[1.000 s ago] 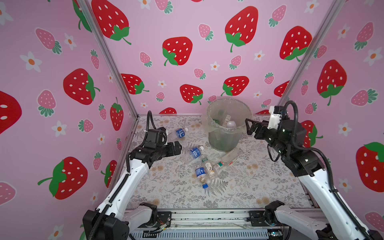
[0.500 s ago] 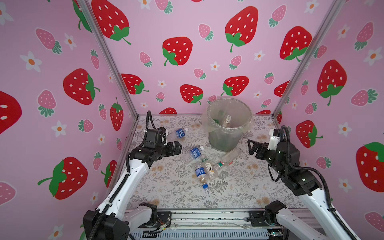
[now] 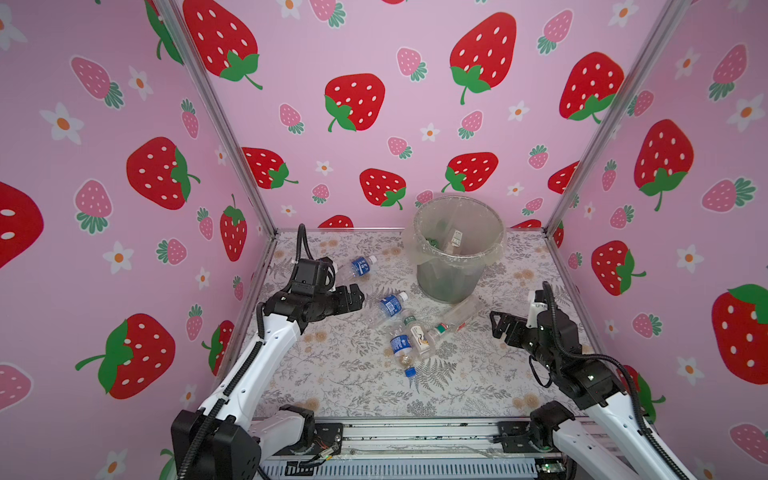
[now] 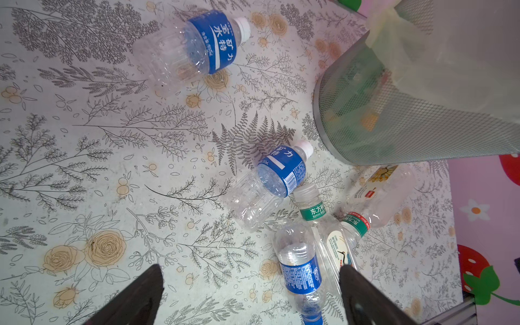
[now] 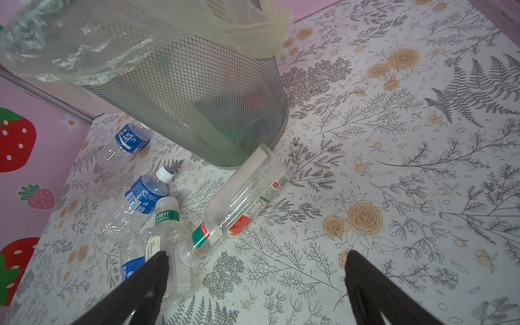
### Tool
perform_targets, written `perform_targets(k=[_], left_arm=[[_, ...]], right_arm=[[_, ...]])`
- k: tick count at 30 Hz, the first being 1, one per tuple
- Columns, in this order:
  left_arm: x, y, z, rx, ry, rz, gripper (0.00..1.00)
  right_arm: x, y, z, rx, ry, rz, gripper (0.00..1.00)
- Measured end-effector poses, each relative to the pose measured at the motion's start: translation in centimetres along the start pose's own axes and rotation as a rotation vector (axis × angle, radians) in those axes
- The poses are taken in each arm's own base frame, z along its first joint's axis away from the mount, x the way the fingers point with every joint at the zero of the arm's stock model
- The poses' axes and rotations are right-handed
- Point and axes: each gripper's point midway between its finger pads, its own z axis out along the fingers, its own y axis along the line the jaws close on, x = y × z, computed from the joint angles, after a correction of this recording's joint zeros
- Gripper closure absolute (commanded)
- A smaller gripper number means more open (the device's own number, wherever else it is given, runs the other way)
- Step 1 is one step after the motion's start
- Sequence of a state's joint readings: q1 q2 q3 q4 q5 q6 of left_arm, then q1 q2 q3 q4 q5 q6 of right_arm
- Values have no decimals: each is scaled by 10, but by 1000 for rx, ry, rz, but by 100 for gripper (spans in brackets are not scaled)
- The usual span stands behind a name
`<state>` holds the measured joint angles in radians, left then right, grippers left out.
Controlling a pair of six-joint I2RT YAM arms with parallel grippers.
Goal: Throw the plastic bottles in the bin
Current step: 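Draw the right gripper back from the bin while moving the left gripper toward the pile, then lower the left gripper onto the clear blue-labelled bottle in the pile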
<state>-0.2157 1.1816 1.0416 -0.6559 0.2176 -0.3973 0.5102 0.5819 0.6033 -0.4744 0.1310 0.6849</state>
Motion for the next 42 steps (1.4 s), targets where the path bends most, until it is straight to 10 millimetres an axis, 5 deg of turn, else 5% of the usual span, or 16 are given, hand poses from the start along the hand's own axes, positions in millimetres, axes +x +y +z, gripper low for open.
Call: perform_targets(k=[10,14,21,31,42], left_arm=[[-1,6,2,-31,-14,-88,1],[15,7,7,-31,5,-152,1],[46,-29,10,-37,21,-113,1],[73,-52,14,-80,-8,-121,1],[107,-75,52,-124,41,-94,0]], right_arm=[[21,-9,2,-10,25,23,1],[25,-8,1,-26,26,26,1],[32,-8,4,-36,48,25,1],[38,-5,6,-56,77,25,1],[38,-3,6,-66,81,22,1]])
